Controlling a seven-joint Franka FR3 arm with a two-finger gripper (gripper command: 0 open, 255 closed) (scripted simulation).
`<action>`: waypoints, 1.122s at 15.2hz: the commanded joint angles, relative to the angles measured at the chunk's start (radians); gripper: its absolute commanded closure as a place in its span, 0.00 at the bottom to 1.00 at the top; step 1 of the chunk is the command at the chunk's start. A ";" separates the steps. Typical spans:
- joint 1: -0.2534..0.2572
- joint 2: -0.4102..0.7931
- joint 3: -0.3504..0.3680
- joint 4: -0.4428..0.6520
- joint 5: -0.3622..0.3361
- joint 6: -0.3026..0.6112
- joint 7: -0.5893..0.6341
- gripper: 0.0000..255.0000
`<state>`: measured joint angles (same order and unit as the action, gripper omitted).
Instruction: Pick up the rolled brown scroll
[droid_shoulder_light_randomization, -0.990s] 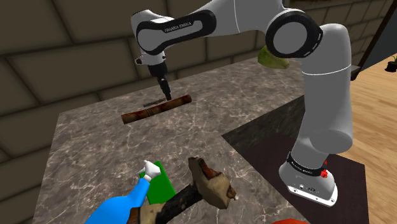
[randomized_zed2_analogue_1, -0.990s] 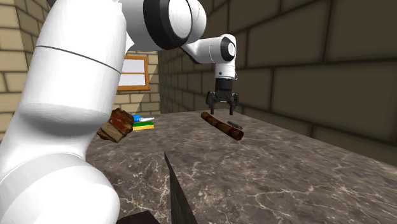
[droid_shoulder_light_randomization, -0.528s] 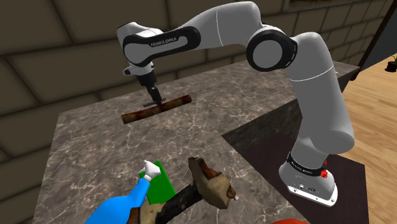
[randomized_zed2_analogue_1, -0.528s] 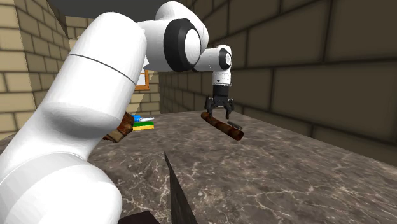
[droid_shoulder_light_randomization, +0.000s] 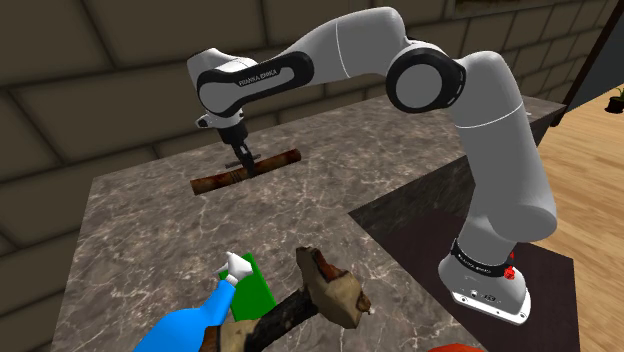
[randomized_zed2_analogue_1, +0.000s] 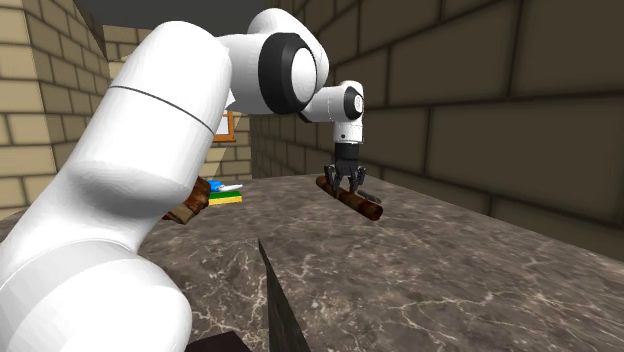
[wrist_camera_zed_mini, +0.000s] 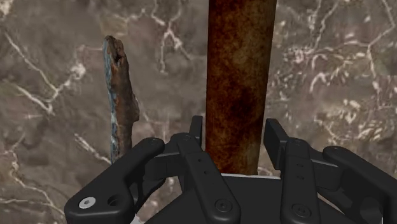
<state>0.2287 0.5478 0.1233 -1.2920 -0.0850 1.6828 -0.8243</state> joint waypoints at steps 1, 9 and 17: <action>0.000 0.001 0.000 -0.001 0.000 0.001 0.000 1.00; 0.000 -0.001 0.000 0.009 0.000 -0.011 0.000 1.00; 0.005 0.000 0.001 0.120 0.001 -0.119 -0.004 1.00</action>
<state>0.2314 0.5435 0.1238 -1.1937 -0.0836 1.5801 -0.8295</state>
